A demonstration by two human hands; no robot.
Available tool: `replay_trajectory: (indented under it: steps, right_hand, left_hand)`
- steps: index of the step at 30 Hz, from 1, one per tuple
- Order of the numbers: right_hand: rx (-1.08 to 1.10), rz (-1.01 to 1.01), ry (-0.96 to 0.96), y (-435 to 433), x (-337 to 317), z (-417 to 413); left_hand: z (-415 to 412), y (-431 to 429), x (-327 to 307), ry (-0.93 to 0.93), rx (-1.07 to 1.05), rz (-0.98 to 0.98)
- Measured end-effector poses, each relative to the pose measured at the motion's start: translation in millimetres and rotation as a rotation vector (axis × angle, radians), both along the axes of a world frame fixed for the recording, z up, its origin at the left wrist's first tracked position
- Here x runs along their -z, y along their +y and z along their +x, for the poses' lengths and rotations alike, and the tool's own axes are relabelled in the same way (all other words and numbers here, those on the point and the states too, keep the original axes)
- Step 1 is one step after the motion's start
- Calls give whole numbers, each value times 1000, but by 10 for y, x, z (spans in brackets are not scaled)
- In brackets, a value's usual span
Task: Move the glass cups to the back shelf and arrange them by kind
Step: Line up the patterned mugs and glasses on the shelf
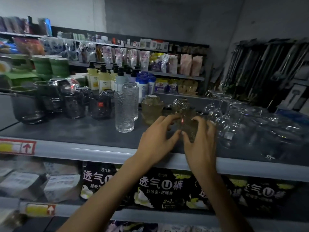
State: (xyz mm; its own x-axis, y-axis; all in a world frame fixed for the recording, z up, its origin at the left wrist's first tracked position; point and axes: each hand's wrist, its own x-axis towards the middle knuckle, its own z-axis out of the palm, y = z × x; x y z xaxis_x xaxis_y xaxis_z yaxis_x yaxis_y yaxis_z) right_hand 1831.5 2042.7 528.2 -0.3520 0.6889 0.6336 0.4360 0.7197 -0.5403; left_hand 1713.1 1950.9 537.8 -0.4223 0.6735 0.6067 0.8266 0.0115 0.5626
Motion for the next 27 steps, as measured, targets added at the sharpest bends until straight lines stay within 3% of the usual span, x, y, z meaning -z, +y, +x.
replay_trajectory:
  steps: [6, 9, 12, 19, 21, 25, 27]
  right_hand:
    - [-155, -86, 194, -22, -41, 125]
    - [-301, -86, 203, -111, -47, 75]
    - [-425, -120, 191, -189, -76, -53]
    - [-819, -410, 130, -134, -178, -40]
    - [-765, -411, 160, -43, -225, -21]
    - [-224, -60, 26, 275, -229, -181]
    - [-48, 22, -103, 385, -239, -275]
  left_hand:
    - [-58, -13, 41, -223, 120, 21]
    - [-103, -90, -32, -235, 196, 16]
    - [-170, -151, -46, -171, 98, 34]
    - [-295, -247, 18, -162, -41, 89]
    - [-307, -266, 17, -196, -49, 102]
    - [-290, -283, 22, -196, -111, 96]
    - [-289, -288, 35, -180, -157, 71]
